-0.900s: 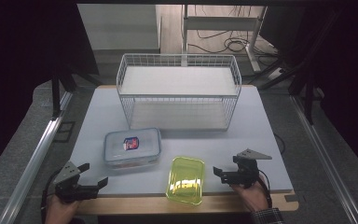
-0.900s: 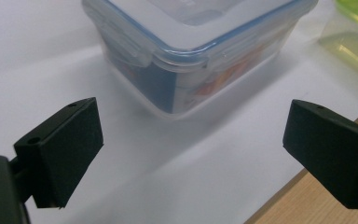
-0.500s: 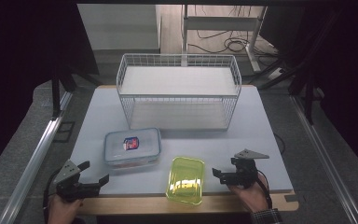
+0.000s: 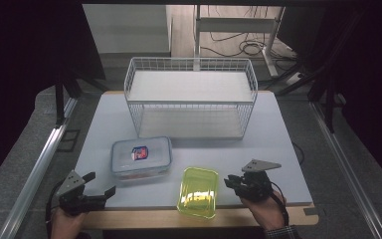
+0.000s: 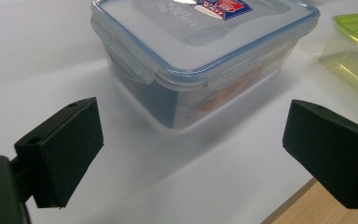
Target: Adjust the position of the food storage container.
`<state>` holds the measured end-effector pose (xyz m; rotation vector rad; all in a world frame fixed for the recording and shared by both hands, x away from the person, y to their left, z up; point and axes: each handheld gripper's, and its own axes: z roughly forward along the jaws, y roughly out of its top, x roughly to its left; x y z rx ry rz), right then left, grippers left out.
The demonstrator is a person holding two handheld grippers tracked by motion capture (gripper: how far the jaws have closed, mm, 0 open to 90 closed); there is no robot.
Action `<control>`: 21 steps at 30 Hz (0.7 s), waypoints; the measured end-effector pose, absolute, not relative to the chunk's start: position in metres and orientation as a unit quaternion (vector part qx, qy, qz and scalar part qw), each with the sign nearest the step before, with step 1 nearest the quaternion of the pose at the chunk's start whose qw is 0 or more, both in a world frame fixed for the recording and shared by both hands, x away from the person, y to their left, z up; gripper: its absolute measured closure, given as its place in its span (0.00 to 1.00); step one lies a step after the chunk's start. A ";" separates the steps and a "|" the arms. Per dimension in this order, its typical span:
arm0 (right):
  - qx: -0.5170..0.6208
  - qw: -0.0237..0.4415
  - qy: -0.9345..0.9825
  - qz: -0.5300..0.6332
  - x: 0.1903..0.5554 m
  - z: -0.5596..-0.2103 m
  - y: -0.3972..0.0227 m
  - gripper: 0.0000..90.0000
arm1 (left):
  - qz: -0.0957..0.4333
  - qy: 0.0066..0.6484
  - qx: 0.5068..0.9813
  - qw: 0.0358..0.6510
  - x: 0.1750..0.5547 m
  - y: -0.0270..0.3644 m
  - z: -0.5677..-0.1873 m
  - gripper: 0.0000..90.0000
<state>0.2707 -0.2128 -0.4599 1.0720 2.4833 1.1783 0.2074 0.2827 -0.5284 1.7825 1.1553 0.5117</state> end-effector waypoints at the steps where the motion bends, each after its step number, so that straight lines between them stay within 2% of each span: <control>1: 0.352 0.089 0.841 0.402 0.269 -0.457 -0.209 0.96 | 0.209 0.470 0.725 0.459 0.207 0.282 -0.528 0.06; 3: 0.341 0.087 0.844 0.404 0.266 -0.454 -0.203 0.99 | 0.210 0.470 0.725 0.459 0.207 0.282 -0.528 0.06; 8: 0.296 0.055 0.864 0.404 0.257 -0.452 -0.167 1.00 | 0.209 0.473 0.725 0.455 0.207 0.283 -0.529 0.06; 13: 0.260 0.018 0.882 0.393 0.250 -0.466 -0.121 1.00 | 0.209 0.473 0.730 0.447 0.208 0.282 -0.530 0.06; 21: 0.220 -0.006 0.903 0.369 0.236 -0.476 -0.070 0.99 | 0.211 0.473 0.729 0.446 0.208 0.282 -0.529 0.06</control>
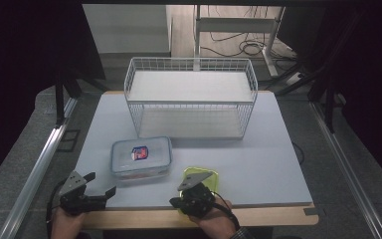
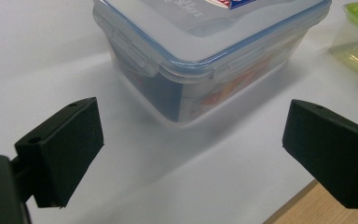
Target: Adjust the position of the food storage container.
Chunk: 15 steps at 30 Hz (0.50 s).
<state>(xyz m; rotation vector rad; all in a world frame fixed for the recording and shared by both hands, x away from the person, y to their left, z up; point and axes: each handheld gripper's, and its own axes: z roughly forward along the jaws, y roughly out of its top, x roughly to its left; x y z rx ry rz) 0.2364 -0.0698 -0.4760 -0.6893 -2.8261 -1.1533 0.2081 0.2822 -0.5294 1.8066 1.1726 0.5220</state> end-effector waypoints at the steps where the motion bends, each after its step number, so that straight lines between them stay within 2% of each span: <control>1: -0.217 0.005 -0.908 -0.358 0.235 -0.480 -0.062 1.00 | 0.211 0.474 0.729 0.446 0.208 0.282 -0.529 0.06; 8: -0.232 -0.005 -0.918 -0.322 0.239 -0.489 -0.066 1.00 | 0.212 0.478 0.728 0.443 0.209 0.283 -0.530 0.06; 9: -0.240 -0.023 -0.918 -0.315 0.243 -0.487 -0.075 1.00 | 0.211 0.480 0.728 0.441 0.209 0.283 -0.531 0.06; 13: -0.269 -0.024 -0.909 -0.319 0.251 -0.481 -0.102 1.00 | 0.212 0.481 0.728 0.439 0.209 0.283 -0.531 0.06; 15: -0.274 -0.043 -0.910 -0.307 0.252 -0.480 -0.114 1.00 | 0.212 0.484 0.728 0.437 0.209 0.283 -0.531 0.06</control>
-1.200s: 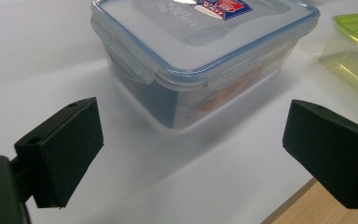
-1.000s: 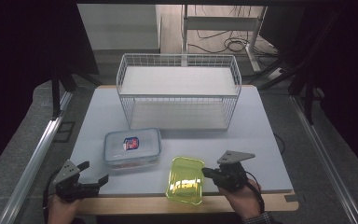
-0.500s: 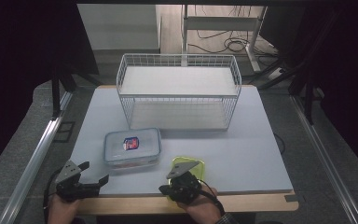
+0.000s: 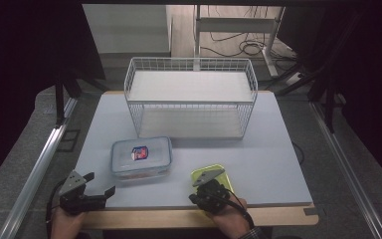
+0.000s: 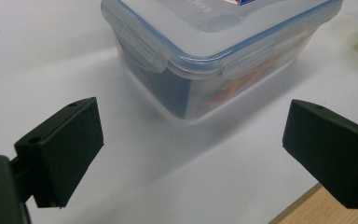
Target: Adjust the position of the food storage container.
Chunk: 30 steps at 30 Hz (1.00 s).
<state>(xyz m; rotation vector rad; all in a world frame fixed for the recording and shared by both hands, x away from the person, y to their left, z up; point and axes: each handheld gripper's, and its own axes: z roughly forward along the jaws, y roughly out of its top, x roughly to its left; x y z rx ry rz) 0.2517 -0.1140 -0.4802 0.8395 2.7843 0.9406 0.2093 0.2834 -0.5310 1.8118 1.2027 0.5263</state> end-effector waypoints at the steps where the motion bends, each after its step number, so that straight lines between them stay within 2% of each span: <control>1: 0.274 0.043 0.910 0.307 0.252 -0.480 -0.114 1.00 | 0.212 0.484 0.728 0.437 0.209 0.283 -0.531 0.06; 15: 0.359 0.087 0.884 0.285 0.261 -0.478 -0.205 0.99 | 0.211 0.493 0.725 0.433 0.210 0.285 -0.532 0.06; 22: 0.410 0.128 0.862 0.268 0.278 -0.480 -0.261 0.98 | 0.211 0.495 0.725 0.430 0.210 0.285 -0.532 0.06; 24: 0.430 0.124 0.852 0.272 0.280 -0.480 -0.272 0.99 | 0.211 0.495 0.725 0.430 0.210 0.285 -0.532 0.06; 26: 0.432 0.122 0.849 0.281 0.280 -0.478 -0.275 0.99 | 0.211 0.495 0.725 0.430 0.210 0.285 -0.532 0.06; 30: 0.394 0.110 0.853 0.323 0.278 -0.465 -0.247 0.99 | 0.209 0.496 0.726 0.428 0.211 0.284 -0.532 0.06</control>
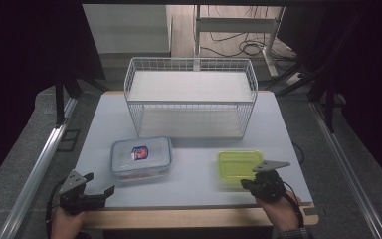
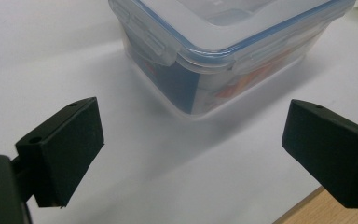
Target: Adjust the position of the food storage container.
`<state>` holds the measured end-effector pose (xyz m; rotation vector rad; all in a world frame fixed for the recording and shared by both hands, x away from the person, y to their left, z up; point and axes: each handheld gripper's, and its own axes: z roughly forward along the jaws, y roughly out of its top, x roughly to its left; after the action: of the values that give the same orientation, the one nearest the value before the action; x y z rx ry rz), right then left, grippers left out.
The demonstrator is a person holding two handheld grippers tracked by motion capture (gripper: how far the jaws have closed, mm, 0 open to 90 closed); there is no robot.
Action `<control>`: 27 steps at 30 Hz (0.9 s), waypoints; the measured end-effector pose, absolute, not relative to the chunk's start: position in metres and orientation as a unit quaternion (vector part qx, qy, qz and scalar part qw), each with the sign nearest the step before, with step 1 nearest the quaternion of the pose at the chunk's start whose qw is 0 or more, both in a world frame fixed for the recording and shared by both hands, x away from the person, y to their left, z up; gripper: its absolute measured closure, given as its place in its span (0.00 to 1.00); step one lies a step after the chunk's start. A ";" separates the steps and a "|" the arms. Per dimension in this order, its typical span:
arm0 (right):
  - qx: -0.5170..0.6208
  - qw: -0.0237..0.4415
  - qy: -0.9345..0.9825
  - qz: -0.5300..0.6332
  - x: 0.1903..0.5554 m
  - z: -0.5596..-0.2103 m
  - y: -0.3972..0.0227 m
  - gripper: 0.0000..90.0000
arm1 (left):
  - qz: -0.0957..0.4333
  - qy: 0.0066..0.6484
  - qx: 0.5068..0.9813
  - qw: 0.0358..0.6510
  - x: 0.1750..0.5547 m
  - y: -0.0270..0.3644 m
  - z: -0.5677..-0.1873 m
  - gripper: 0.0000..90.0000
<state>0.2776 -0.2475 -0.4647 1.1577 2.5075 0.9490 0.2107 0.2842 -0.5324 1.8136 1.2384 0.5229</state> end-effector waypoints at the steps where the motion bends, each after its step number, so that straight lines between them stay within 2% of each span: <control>1: 0.382 0.111 0.857 0.329 0.280 -0.463 -0.238 0.99 | 0.209 0.495 0.726 0.429 0.211 0.284 -0.532 0.06; 5: 0.356 0.115 0.861 0.344 0.291 -0.458 -0.205 0.99 | 0.209 0.496 0.726 0.429 0.211 0.284 -0.532 0.06; 7: 0.347 0.114 0.862 0.353 0.309 -0.461 -0.176 0.99 | 0.209 0.495 0.726 0.429 0.211 0.285 -0.532 0.06; 12: 0.341 0.122 0.877 0.315 0.331 -0.477 -0.152 0.99 | 0.208 0.497 0.723 0.431 0.211 0.286 -0.532 0.06; 13: 0.346 0.136 0.880 0.297 0.336 -0.483 -0.151 1.00 | 0.208 0.498 0.723 0.431 0.211 0.286 -0.532 0.06; 21: 0.379 0.150 0.862 0.300 0.342 -0.482 -0.186 0.99 | 0.200 0.495 0.726 0.433 0.211 0.284 -0.532 0.06; 27: 0.421 0.168 0.841 0.295 0.353 -0.481 -0.231 0.99 | 0.193 0.500 0.725 0.432 0.211 0.284 -0.532 0.06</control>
<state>0.3533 -0.2307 -0.4809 1.1965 2.3937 0.8396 0.2112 0.2839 -0.5324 1.8069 1.2474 0.4822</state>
